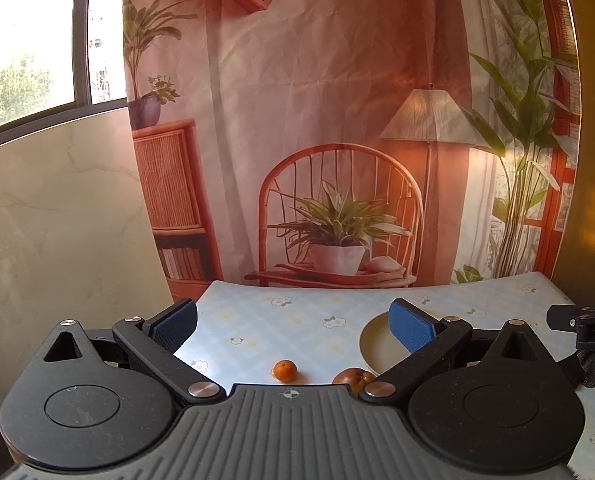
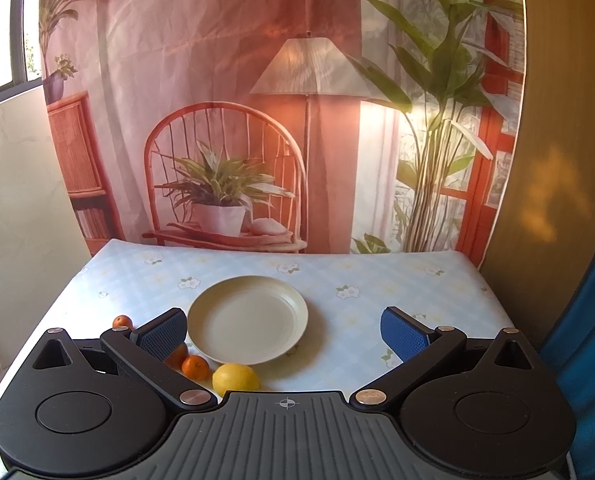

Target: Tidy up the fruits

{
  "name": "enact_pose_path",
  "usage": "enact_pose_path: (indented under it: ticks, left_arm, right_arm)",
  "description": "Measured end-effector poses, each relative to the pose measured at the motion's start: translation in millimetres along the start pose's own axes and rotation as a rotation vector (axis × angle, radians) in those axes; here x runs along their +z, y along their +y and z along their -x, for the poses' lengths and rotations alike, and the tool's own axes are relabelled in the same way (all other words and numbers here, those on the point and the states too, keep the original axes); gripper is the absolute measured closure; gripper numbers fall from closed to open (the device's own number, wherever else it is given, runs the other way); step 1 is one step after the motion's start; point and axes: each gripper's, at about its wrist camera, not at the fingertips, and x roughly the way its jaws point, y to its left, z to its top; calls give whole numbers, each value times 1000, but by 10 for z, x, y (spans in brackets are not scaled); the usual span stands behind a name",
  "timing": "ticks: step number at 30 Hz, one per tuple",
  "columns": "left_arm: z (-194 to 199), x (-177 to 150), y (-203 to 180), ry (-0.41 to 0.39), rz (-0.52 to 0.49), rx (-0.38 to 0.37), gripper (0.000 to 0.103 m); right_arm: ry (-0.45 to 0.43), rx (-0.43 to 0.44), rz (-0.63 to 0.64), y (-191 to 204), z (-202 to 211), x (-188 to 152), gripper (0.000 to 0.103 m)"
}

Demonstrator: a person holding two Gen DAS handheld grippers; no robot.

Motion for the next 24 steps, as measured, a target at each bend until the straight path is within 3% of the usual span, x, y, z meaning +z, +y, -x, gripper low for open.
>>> enact_pose_path:
  ticks: [5, 12, 18, 24]
  left_arm:
    - [-141, -14, 134, -21, 21, -36, 0]
    - [-323, -119, 289, -70, 71, -53, 0]
    - [-601, -215, 367, -4, 61, -57, 0]
    - [-881, -352, 550, 75, 134, -81, 0]
  right_arm:
    - [-25, 8, -15, -91, -168, -57, 0]
    - [-146, 94, -41, -225, -348, -216, 0]
    - [-115, 71, -13, -178, -586, -334, 0]
    - [-65, 42, -5, -60, -825, -504, 0]
